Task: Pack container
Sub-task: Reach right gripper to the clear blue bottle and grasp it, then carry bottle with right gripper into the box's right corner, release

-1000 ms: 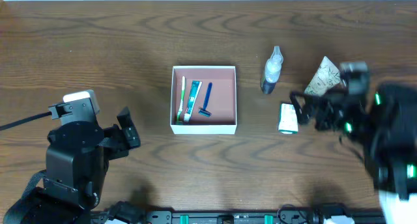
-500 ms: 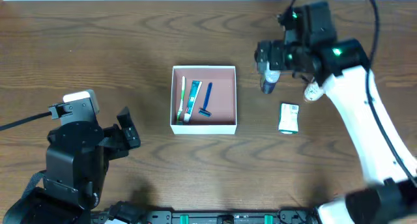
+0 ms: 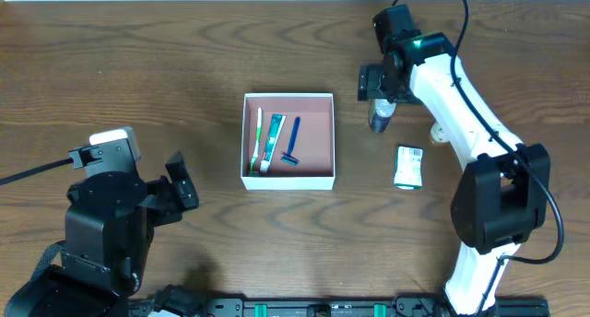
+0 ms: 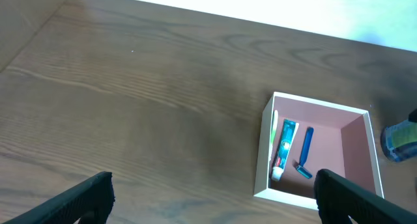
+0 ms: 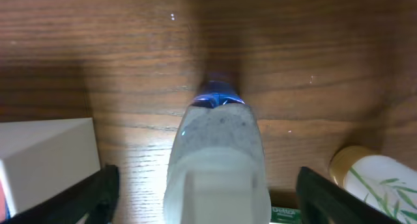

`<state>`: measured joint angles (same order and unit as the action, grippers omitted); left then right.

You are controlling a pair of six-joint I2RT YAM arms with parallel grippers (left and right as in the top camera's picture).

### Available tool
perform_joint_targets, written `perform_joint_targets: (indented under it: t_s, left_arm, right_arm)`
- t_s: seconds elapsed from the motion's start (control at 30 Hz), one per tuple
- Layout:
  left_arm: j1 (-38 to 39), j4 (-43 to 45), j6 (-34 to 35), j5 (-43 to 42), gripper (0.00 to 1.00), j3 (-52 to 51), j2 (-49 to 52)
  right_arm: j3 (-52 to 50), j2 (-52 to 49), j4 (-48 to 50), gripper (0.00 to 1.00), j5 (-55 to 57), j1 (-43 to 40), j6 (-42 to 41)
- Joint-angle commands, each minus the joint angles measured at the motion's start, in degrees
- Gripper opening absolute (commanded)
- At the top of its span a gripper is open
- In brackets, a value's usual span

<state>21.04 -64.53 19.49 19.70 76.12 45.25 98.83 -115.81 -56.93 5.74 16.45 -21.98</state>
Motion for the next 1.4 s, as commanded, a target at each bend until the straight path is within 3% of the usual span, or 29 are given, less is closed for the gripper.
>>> perform_joint_targets:
  t_s: [0.0, 0.1, 0.2, 0.63, 0.83, 1.07, 1.37]
  left_arm:
    - [-0.3, -0.2, -0.3, 0.8, 0.98, 0.3, 0.0]
    - [-0.3, -0.2, -0.3, 0.7, 0.98, 0.3, 0.0]
    - [-0.3, -0.2, -0.3, 0.7, 0.98, 0.3, 0.0]
    - [-0.3, -0.2, -0.3, 0.7, 0.98, 0.3, 0.0]
    - [-0.3, -0.2, -0.3, 0.7, 0.98, 0.3, 0.0]
    - [-0.3, -0.2, -0.3, 0.8, 0.98, 0.3, 0.0]
    - [-0.3, -0.2, -0.3, 0.7, 0.98, 0.3, 0.0]
  right_arm:
    - [1.2, -0.2, -0.1, 0.79, 1.1, 0.1, -1.4]
    - [1.2, -0.1, -0.1, 0.72, 1.1, 0.0, -1.4]
    - [1.2, -0.1, 0.2, 0.54, 1.2, 0.0, -1.1]
    - [1.6, 3.3, -1.5, 0.29, 1.4, 0.2, -0.7]
    - [1.7, 13.6, -3.0, 0.20, 1.4, 2.8, -0.7]
    - [1.7, 24.1, -2.2, 0.19, 1.6, 11.7, -2.4]
    - [1.6, 20.2, -0.6, 0.20, 6.1, 21.3, -10.7]
